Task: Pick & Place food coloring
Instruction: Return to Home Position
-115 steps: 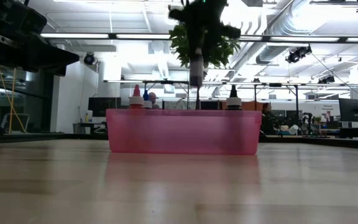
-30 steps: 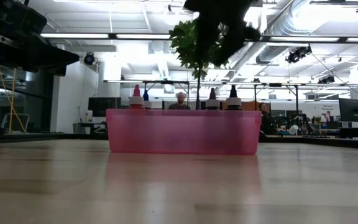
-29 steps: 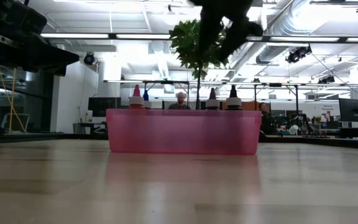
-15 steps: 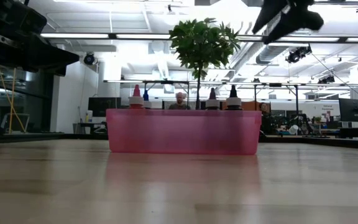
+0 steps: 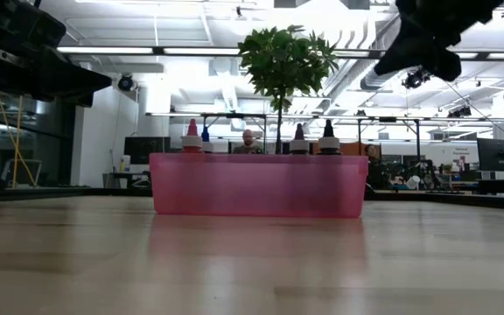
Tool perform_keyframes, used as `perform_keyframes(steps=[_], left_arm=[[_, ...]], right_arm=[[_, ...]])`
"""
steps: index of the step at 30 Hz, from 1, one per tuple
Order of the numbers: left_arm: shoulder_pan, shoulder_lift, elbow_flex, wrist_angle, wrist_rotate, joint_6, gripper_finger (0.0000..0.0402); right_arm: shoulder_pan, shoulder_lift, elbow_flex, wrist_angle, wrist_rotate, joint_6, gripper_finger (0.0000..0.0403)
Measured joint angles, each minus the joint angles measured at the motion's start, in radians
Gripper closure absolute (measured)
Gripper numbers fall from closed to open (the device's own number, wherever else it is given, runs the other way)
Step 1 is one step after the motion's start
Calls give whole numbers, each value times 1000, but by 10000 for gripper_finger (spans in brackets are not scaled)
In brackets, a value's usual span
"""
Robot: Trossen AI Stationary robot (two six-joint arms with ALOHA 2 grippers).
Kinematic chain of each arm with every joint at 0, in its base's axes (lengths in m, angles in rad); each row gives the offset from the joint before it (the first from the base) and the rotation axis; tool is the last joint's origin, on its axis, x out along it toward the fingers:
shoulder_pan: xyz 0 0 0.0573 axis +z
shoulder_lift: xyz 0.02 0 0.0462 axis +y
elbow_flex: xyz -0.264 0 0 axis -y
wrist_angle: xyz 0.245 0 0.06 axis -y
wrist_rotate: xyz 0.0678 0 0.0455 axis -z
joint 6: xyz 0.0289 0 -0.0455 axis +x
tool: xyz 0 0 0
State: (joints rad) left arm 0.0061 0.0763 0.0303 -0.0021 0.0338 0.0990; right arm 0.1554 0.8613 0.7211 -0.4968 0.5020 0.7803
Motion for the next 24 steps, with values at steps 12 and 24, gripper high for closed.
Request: perform_keyframes(steps=[12, 24], left_arm=[[0, 0, 0, 0, 0, 0, 401], [0, 0, 0, 0, 0, 0, 401]], right_arm=[[-101, -236, -271, 250, -75, -81, 402], [-78, -377, -542, 711, -139, -204, 403]])
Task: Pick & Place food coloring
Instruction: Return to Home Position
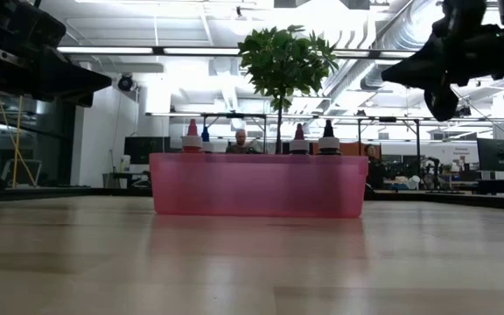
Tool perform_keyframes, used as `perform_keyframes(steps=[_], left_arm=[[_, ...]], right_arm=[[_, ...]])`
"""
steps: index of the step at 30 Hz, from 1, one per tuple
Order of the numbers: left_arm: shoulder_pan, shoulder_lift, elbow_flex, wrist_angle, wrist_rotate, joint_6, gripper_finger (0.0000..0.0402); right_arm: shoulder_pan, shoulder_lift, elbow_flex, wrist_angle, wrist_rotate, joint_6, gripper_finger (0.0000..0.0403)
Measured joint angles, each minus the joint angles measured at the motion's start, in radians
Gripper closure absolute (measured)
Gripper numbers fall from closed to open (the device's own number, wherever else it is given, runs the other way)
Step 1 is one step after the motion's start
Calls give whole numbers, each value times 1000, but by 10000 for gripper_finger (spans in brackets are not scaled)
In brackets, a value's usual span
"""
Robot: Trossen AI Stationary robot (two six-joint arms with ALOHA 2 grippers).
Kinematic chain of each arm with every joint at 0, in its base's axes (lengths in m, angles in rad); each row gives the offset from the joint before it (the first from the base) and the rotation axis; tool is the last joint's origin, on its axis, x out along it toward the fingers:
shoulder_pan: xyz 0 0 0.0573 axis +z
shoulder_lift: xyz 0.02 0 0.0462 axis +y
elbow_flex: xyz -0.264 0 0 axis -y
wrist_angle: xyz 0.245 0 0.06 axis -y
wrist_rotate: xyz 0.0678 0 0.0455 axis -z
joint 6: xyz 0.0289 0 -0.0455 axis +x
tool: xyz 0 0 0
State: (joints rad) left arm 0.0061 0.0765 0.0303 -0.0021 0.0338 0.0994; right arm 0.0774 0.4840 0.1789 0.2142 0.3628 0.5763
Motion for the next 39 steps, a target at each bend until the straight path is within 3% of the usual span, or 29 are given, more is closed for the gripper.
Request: perform_keyframes(steps=[10, 18, 25, 39], left_arm=[[0, 0, 0, 0, 0, 0, 401], [0, 0, 0, 0, 0, 0, 401], [0, 0, 0, 0, 0, 0, 401], [0, 0, 0, 0, 0, 0, 401]], right_arm=[[37, -97, -122, 196, -4, -167, 403], [15, -144, -163, 232, -20, -329, 403], [-17, -166, -169, 227, -125, -372, 403], [-19, -166, -169, 4, -355, -373, 403]])
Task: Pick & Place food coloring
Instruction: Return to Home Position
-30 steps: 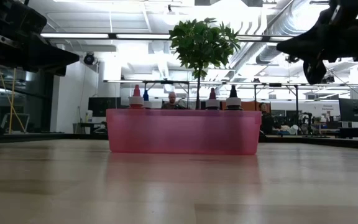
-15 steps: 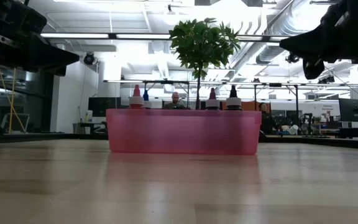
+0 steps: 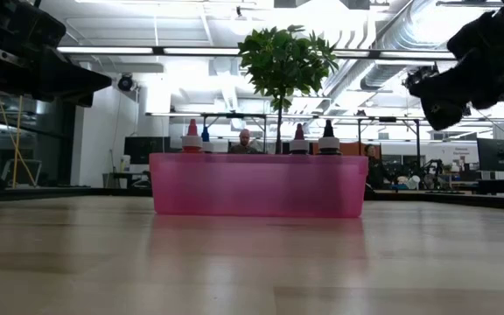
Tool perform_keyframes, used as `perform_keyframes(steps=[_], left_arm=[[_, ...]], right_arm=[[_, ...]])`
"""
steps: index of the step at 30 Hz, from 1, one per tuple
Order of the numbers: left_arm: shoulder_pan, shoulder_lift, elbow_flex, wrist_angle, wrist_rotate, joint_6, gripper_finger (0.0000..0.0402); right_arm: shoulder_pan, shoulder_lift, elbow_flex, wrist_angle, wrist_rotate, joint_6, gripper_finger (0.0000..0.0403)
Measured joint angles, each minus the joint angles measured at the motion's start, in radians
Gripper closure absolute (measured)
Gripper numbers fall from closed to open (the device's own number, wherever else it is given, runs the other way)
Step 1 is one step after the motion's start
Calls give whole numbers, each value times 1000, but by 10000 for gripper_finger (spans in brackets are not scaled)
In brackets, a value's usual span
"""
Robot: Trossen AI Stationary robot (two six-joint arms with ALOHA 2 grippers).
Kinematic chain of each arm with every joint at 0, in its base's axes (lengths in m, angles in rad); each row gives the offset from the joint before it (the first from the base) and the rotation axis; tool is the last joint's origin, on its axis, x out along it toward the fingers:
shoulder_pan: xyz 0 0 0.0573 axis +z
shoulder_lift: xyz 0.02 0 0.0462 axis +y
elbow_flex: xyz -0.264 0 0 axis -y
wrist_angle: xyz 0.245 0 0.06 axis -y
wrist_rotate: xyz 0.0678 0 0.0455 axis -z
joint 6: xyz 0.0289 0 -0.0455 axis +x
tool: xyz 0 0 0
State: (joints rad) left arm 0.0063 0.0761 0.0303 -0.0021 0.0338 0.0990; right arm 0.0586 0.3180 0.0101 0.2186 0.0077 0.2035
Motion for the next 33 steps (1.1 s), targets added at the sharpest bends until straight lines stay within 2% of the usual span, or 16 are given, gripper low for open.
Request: perform_keyframes(steps=[5, 12, 21, 33], left_arm=[[0, 0, 0, 0, 0, 0, 401], [0, 0, 0, 0, 0, 0, 401], [0, 0, 0, 0, 0, 0, 401], [0, 0, 0, 0, 0, 0, 401]], right_arm=[[-2, -25, 0, -82, 26, 30, 403], [-2, -136, 0, -117, 106, 24, 403], [-2, -296, -1, -179, 89, 23, 402], [-2, -307, -1, -184, 89, 23, 402]])
